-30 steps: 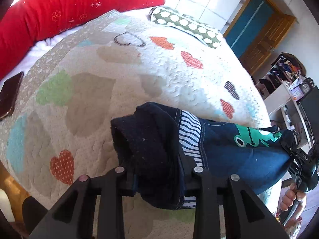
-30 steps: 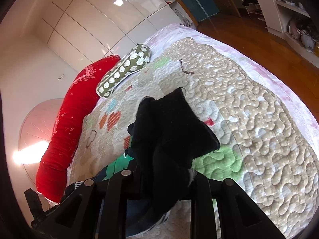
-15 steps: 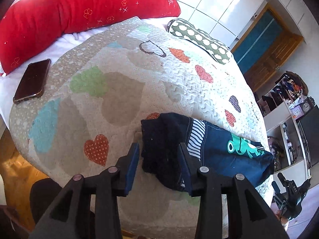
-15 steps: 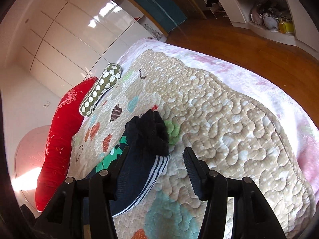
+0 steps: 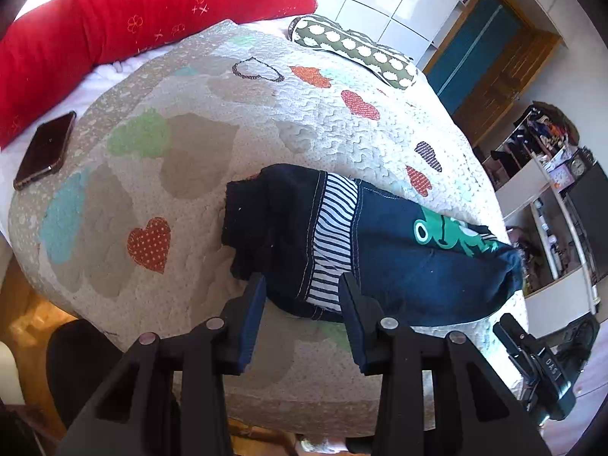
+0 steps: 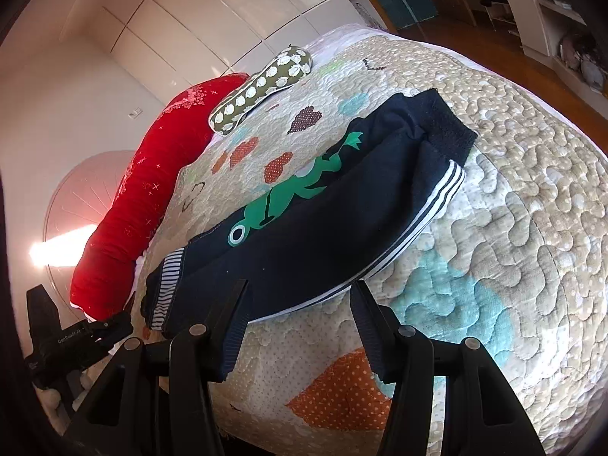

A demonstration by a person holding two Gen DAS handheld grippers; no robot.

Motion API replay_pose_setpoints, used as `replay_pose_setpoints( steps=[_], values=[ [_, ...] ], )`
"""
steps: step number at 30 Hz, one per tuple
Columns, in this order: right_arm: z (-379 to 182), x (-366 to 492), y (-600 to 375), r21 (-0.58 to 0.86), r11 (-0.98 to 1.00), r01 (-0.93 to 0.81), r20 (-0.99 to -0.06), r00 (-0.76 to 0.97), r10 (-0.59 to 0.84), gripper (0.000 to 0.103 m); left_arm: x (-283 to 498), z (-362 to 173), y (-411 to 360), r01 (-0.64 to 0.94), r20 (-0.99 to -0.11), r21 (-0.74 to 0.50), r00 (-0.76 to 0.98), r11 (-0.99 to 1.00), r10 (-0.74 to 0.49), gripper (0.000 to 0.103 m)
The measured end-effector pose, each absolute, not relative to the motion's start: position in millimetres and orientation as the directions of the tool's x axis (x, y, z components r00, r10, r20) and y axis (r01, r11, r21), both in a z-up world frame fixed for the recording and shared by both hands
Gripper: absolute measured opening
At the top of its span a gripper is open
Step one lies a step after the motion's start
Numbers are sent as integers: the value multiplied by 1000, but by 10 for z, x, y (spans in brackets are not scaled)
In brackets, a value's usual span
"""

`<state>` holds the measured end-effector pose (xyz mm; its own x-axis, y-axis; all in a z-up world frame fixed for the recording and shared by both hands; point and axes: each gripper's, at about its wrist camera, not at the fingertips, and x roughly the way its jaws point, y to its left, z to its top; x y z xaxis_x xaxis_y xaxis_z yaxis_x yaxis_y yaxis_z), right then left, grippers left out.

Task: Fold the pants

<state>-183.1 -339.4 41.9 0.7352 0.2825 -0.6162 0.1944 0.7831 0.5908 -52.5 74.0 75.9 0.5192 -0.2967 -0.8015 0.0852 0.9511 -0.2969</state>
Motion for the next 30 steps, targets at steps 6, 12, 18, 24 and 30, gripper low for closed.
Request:
replay_pose_setpoints(
  steps=[6, 12, 18, 24, 30],
  values=[
    [371, -1618, -3249, 508, 842, 184, -659, 713, 241, 59, -628, 810, 530, 132, -795, -122, 580, 984, -177, 38],
    [315, -1461, -3200, 486, 855, 182, -666, 711, 227, 59, -648, 781, 442, 156, -798, -72, 584, 985, -150, 39],
    [351, -1261, -3205, 490, 852, 187, -670, 706, 230, 59, -637, 759, 439, 149, -801, -68, 581, 986, -143, 39],
    [337, -1350, -3241, 487, 855, 177, -667, 708, 233, 59, -631, 739, 436, 152, -806, -67, 574, 986, -143, 39],
    [209, -1442, -3180, 485, 856, 178, -668, 707, 232, 59, -621, 727, 437, 151, -810, -70, 569, 986, -145, 39]
  ],
)
